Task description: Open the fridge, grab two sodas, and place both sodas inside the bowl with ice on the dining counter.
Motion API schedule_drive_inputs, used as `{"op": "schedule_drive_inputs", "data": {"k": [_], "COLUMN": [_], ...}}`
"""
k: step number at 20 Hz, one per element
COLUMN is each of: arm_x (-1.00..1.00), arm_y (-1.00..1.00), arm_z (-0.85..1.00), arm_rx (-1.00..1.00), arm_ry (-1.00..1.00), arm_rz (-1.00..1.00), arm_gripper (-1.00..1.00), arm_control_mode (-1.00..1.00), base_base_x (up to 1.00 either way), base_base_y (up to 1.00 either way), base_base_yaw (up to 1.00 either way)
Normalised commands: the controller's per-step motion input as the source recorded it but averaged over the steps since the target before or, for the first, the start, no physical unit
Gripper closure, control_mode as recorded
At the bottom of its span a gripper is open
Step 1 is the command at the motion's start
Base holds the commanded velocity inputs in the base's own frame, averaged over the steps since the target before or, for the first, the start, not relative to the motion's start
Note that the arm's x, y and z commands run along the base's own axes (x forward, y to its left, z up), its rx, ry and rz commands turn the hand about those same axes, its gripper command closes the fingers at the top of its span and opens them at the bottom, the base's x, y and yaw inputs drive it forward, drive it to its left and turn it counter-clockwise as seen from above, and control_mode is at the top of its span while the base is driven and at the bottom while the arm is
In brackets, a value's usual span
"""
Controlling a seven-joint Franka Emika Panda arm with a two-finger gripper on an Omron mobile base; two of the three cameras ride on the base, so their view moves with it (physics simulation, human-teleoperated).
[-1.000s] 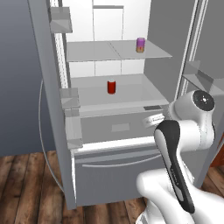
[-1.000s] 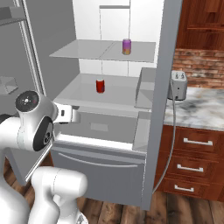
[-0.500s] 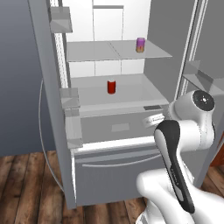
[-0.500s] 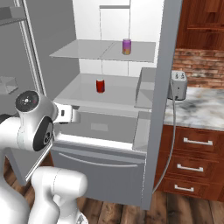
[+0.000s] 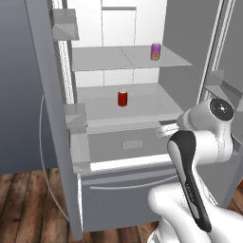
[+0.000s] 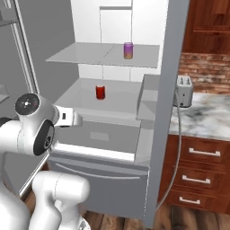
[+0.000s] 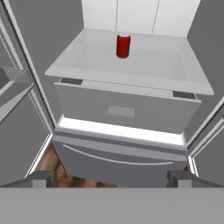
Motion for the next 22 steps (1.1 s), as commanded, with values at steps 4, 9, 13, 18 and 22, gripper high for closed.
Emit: {"op": "schedule_drive_inputs", "data": {"k": [4,9,13,18,22], "arm_x": [0.00,0.00,0.00,0.00,0.00], "arm_y": [0.00,0.00,0.00,0.00,0.00], "arm_z": [0.00,0.00,0.00,0.00,0.00], "arm_rx": [0.00,0.00,0.00,0.00,0.00], "arm_ry": [0.00,0.00,0.00,0.00,0.00], "arm_rz": [0.00,0.00,0.00,0.00,0.00], "arm_gripper": [-1.00,-1.00,-1.00,-1.00,-1.00], "arm_control_mode": [1.00,1.00,1.00,1.00,1.00], "base_base_x": [0.84,0.49,0.46,0.78,0.53], "base_base_y": [0.00,0.00,0.00,0.00,0.11], "base_base_yaw": [-0.01,-0.02,-0.01,-0.06,-0.07]}}
